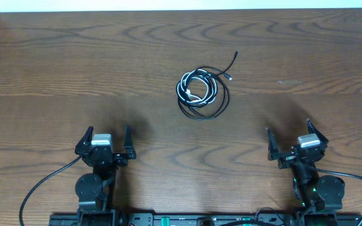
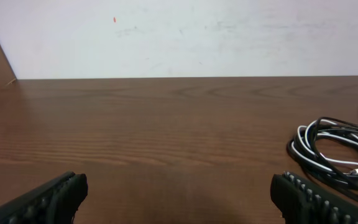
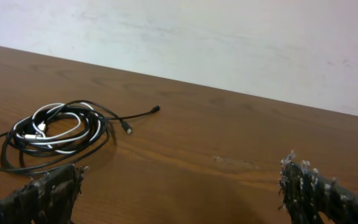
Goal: Untangle cables
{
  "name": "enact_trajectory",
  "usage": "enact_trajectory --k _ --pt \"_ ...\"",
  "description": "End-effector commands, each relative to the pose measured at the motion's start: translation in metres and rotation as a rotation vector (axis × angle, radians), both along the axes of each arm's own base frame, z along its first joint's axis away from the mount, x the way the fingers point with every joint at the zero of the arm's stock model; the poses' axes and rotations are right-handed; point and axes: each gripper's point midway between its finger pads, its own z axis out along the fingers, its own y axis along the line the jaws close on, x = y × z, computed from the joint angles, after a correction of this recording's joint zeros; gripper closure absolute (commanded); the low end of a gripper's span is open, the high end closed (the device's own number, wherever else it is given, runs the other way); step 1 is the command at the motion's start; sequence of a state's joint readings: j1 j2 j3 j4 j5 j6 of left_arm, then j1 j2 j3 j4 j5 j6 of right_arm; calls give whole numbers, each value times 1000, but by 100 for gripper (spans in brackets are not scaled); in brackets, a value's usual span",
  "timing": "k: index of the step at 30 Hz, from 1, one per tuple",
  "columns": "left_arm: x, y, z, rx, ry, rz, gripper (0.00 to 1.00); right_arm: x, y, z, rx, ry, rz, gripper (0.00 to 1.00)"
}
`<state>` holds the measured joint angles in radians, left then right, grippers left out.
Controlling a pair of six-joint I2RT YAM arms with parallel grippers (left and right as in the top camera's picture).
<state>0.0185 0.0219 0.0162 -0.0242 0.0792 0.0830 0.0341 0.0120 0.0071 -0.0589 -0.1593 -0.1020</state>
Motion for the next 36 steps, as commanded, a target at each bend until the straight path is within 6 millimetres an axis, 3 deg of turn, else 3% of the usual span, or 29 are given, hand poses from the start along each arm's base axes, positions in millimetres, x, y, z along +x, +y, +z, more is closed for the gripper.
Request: enact_trajectory --k 1,18,25,31,36 --pt "-1 -2 -16 8 56 -14 0 0 1 -1 11 3 1 1" --pt "-1 -2 -15 8 52 -14 0 0 0 0 0 0 -3 1" --pt "-3 -26 -11 -29 50 -149 0 -1 7 -1 27 7 36 1" --pt "0 -26 9 -66 82 -144 0 -2 11 4 30 18 64 1" --pt "13 -26 35 -73 165 -141 0 0 10 29 29 18 58 1"
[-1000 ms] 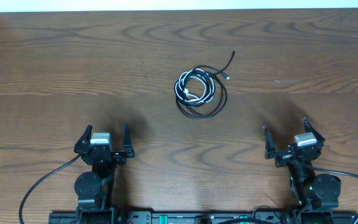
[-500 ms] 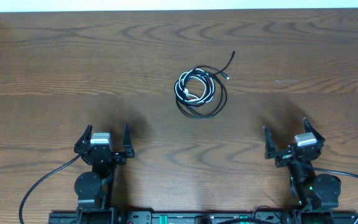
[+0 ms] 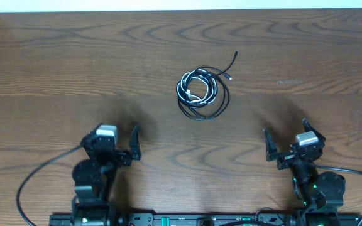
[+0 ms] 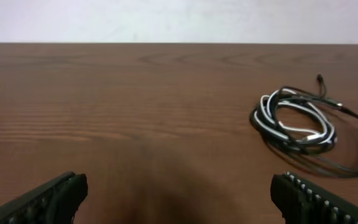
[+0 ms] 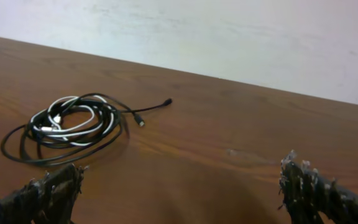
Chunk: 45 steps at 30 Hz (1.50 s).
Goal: Untangle cables
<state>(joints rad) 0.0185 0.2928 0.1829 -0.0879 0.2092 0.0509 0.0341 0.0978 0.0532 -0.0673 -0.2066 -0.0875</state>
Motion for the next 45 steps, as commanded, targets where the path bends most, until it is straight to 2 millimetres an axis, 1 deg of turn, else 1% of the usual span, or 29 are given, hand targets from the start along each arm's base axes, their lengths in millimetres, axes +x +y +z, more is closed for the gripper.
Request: enact_trajectory --k 1,4,5,9,12,16,17,19,21,24,27,30,32,34,37,41,45 --pt "12 -4 35 -16 34 -19 0 2 0 34 13 -24 5 1" --pt "22 -7 46 -24 136 -33 0 10 -3 49 13 14 -6 1" --pt "26 -9 53 -31 165 -49 0 14 -2 55 12 29 5 1" --pt "39 -19 74 -54 225 -101 0 28 2 73 23 102 51 1" --pt "49 -27 90 -55 258 -129 0 43 2 84 37 194 77 1" --pt "63 -44 106 -47 305 -182 0 63 7 96 42 329 150 1" --pt "69 -52 109 -47 334 -207 0 71 8 100 52 379 161 1" --pt "79 -63 111 -44 393 -234 0 82 10 106 67 448 178 1" --pt "87 -71 111 -40 451 -253 0 89 12 110 81 499 196 1" --pt "103 -88 112 -28 557 -287 0 102 17 122 111 561 235 1" --pt "120 -104 111 -14 652 -314 0 114 21 129 130 605 263 1" --pt "137 -117 103 -8 687 -335 0 125 20 133 126 599 259 1" --pt "147 -122 91 -1 699 -339 0 131 19 136 122 577 259 1" --pt "150 -126 80 -33 736 -335 0 131 22 138 151 579 267 1" --pt "150 -137 68 -112 796 -351 0 124 25 133 222 641 260 1" --pt "152 -141 64 -129 805 -365 1 119 26 128 231 674 257 1" --pt "157 -142 65 -130 786 -363 1 120 25 127 229 672 254 1"
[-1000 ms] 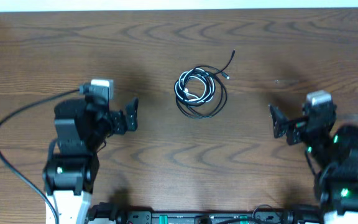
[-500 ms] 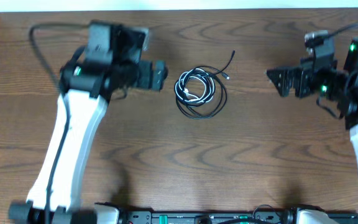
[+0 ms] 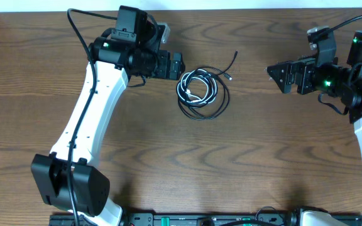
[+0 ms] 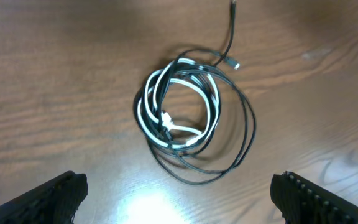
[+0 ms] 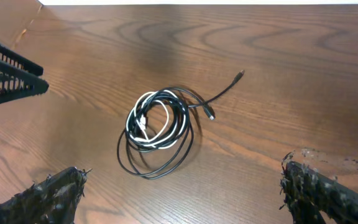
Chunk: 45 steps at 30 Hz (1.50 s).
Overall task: Untangle cables
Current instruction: 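Reach the left gripper to the cable bundle and grasp it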
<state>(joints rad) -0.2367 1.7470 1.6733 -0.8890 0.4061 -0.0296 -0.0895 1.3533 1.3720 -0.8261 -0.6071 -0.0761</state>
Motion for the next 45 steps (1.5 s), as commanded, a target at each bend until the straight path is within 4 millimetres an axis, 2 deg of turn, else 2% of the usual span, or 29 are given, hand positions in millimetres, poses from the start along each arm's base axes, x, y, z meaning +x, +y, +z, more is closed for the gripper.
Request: enact_trajectory --k 1,4,7,10,14,21,22,29,32,45 --pt "5 -5 5 -28 -7 14 2 2 2 8 20 -11 0 2" --pt "12 -1 -12 26 19 74 2 2 2 8 18 -11 -1 3" --pt "21 0 -42 108 56 109 7 2 2 8 18 -11 -1 4" --pt "29 3 -71 159 103 180 7 2 2 8 18 -10 -2 4" --pt "37 -1 -111 165 175 221 7 2 1 8 13 -9 -6 6" --pt "40 -3 -168 192 274 248 11 1 1 7 14 -5 -6 6" --pt "40 -3 -177 194 289 258 12 1 1 7 14 -3 -6 2" --pt "38 -18 -202 203 313 244 21 1 1 7 14 -3 -6 1" --pt "34 -24 -210 217 321 230 29 1 1 6 14 -3 -6 2" --pt "16 -20 -227 276 359 231 69 4 3 -1 17 20 -2 6"
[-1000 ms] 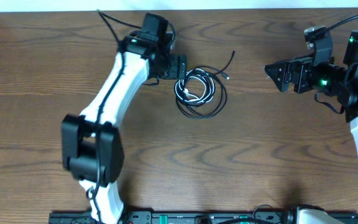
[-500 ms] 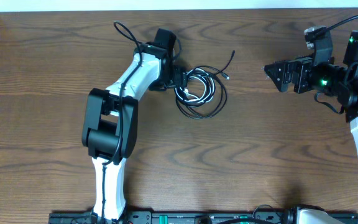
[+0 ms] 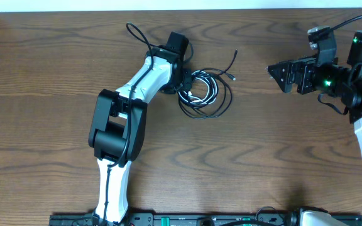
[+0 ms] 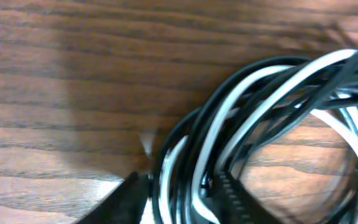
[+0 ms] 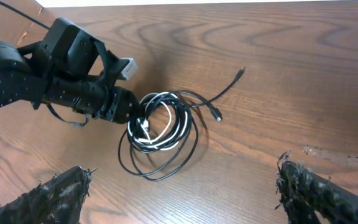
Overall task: Untangle cables
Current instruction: 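Reach the left gripper to the cable bundle and grasp it, then grasp a black cable strand with the right gripper near the left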
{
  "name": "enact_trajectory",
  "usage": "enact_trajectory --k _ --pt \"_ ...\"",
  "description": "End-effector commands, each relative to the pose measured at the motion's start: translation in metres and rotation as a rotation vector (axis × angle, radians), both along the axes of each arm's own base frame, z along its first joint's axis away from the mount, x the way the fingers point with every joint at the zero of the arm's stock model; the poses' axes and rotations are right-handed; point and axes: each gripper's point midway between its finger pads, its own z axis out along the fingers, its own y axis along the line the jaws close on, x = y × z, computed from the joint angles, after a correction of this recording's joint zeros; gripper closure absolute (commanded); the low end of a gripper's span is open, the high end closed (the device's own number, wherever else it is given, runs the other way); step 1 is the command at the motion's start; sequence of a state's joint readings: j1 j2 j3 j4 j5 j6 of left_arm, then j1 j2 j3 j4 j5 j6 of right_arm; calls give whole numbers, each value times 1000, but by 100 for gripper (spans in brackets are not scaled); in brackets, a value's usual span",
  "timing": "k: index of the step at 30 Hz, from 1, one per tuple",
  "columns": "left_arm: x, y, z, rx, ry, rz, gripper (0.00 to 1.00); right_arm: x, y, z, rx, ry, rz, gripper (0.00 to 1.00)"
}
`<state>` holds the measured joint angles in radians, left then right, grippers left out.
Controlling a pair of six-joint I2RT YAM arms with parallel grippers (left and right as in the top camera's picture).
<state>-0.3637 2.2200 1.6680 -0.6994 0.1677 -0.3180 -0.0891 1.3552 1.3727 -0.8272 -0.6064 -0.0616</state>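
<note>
A coil of tangled black and white cables (image 3: 206, 93) lies on the wooden table at centre back. One loose black end (image 3: 234, 58) trails off to the far right of the coil. My left gripper (image 3: 184, 81) sits at the coil's left edge. In the left wrist view the left gripper (image 4: 179, 200) has its fingers narrowed on several black and white strands (image 4: 260, 118). My right gripper (image 3: 280, 74) hangs open to the right of the coil, well apart from it. The right wrist view shows the coil (image 5: 163, 134) and my open right gripper (image 5: 185, 196) above the table.
The brown wooden table (image 3: 55, 94) runs to a white wall edge at the back. The left arm (image 3: 140, 85) stretches diagonally from the front to the coil, and its own black lead (image 3: 137, 32) loops behind it. The right arm (image 3: 357, 81) stands at the right edge.
My left gripper was open above and left of the coil. It is now down at the coil's left edge, with its fingers closed on the strands. The right arm has barely moved.
Both grippers first stood open at the front of the table, far from the coil. A little later they were still near the front. Then both arms were raised, one on either side of the coil. Now the left gripper grips the coil's left edge.
</note>
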Motion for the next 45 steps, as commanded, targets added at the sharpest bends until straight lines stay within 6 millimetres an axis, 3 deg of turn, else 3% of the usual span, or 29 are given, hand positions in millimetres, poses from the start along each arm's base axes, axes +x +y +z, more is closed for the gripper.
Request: enact_trajectory --k 1,5,8,10,11,13,14,15,19,22,29,38,45 --pt "-17 7 -24 56 67 2 71 5 4 -2 9 14 10 6" --pt "-23 -6 -22 11 84 -22 92 5 12 -6 14 28 28 4" --pt "-25 -18 -9 -64 86 -34 93 5 19 -6 15 26 45 4" --pt "-22 -26 20 -152 55 -43 93 5 28 -5 14 19 69 4" --pt "-19 -30 51 -208 11 -50 92 6 35 -6 14 15 88 7" --pt "-20 -33 85 -253 -41 -62 92 8 40 -7 23 22 84 8" --pt "-23 -35 119 -289 -101 -75 92 13 43 -10 37 39 62 11" --pt "-24 -35 138 -303 -134 -71 92 16 45 -11 51 52 48 12" --pt "-34 -32 202 -363 -254 -47 93 29 55 -17 123 100 -1 19" --pt "-41 -29 230 -385 -311 -56 93 37 65 -21 185 145 -36 28" --pt "-49 -31 247 -441 -310 -28 93 37 109 -32 239 193 52 37" --pt "-44 -35 254 -484 -319 2 92 42 123 -70 266 345 -9 42" --pt "-46 -39 254 -490 -310 6 93 52 151 -95 283 386 14 41"
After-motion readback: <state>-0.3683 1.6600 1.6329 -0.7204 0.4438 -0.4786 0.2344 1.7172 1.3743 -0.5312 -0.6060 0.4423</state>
